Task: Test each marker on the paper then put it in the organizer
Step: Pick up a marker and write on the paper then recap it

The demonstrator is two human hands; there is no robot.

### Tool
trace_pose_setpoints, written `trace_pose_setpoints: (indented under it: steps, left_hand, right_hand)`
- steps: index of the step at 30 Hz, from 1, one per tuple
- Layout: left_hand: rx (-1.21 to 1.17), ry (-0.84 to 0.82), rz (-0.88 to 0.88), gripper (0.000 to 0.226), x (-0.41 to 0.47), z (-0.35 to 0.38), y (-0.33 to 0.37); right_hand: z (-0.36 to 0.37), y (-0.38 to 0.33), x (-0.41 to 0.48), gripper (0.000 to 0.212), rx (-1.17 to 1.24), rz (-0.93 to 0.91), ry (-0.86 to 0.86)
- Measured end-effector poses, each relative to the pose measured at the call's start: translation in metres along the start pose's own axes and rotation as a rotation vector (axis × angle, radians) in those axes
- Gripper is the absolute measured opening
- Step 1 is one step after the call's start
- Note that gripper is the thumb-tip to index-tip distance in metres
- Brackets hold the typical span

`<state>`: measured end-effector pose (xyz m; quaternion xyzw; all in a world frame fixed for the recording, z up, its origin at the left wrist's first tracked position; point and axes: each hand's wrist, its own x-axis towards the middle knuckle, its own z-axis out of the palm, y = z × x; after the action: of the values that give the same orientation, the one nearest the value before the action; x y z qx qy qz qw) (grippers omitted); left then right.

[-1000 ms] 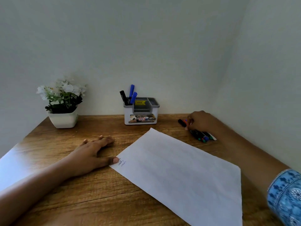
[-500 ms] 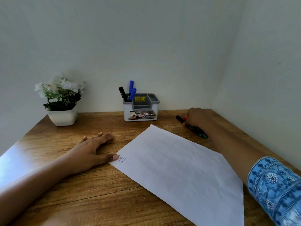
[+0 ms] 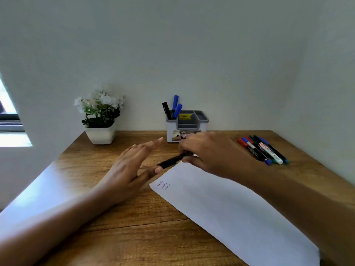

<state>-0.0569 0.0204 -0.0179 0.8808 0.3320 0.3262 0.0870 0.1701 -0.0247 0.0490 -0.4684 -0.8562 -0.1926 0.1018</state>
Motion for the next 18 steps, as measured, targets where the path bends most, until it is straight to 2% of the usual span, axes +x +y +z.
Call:
trace_pose_setpoints:
  steps: [5,8,13,16,18]
  left_hand:
    - [0.211,-0.006,0.097,0.045,0.0,0.001,0.007]
    - [0.241,0.02,0.121,0.037,0.002,-0.001,0.01]
    - [0.334,0.097,0.184,0.03,0.005,-0.004,0.011]
    - [0.369,0.075,0.219,0.028,0.005,-0.003,0.013]
    - [0.381,0.075,0.197,0.026,0.003,-0.006,0.004]
  right_hand:
    - [0.018,-0.015,0.001,0.027,-0.054,-0.144,0.228]
    - [0.02,-0.018,0.0,0.035,-0.107,-0.131,0.25]
    - [0.024,-0.013,0.001,0.042,-0.061,-0.062,0.291]
    - [0.029,-0.012,0.004,0.046,-0.06,-0.058,0.305]
    - [0.029,0.0,0.001,0.054,-0.072,0.008,0.309]
